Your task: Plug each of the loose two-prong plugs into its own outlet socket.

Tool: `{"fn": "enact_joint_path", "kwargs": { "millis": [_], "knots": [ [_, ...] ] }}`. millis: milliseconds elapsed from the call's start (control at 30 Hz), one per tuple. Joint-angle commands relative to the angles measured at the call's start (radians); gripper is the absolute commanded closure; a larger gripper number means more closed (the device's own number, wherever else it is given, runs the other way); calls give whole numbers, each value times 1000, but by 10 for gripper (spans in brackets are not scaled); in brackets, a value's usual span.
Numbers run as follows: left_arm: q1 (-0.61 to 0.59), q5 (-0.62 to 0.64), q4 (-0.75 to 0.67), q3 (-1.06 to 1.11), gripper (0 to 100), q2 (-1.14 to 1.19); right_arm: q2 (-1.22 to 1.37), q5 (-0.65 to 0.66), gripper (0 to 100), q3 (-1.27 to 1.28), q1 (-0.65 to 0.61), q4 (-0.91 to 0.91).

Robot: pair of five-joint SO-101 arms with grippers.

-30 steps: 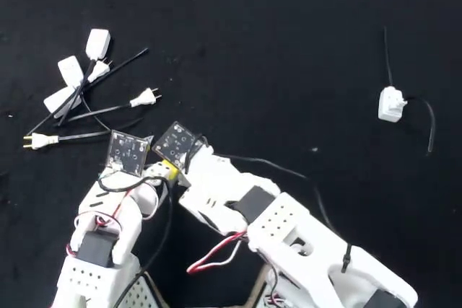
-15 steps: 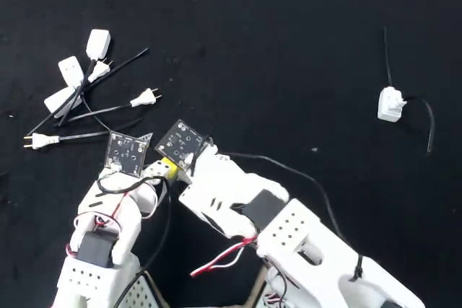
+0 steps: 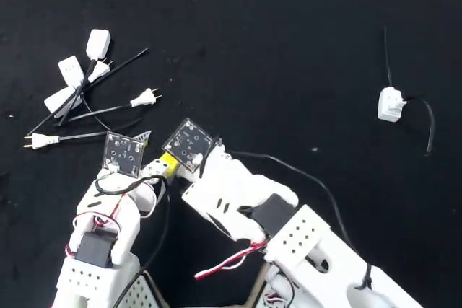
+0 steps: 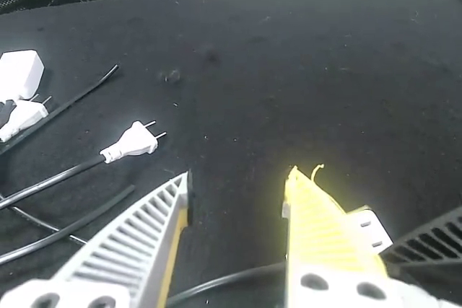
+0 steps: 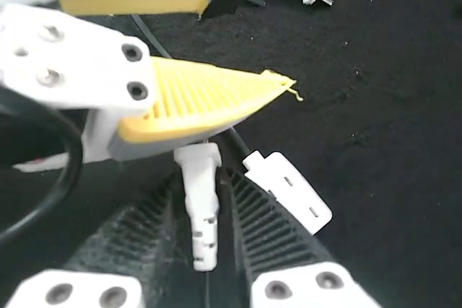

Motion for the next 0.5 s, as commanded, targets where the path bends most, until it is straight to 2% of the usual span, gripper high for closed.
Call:
{"fn": "enact_joint_path", "kwargs": {
  "millis": [0,467],
  "knots": [
    [15,-9,0,5,780,3,-67,-3,988,-59,37,0],
    [15,-9,2,5,780,3,-71,-14,987,-54,35,-11]
  ]
}}
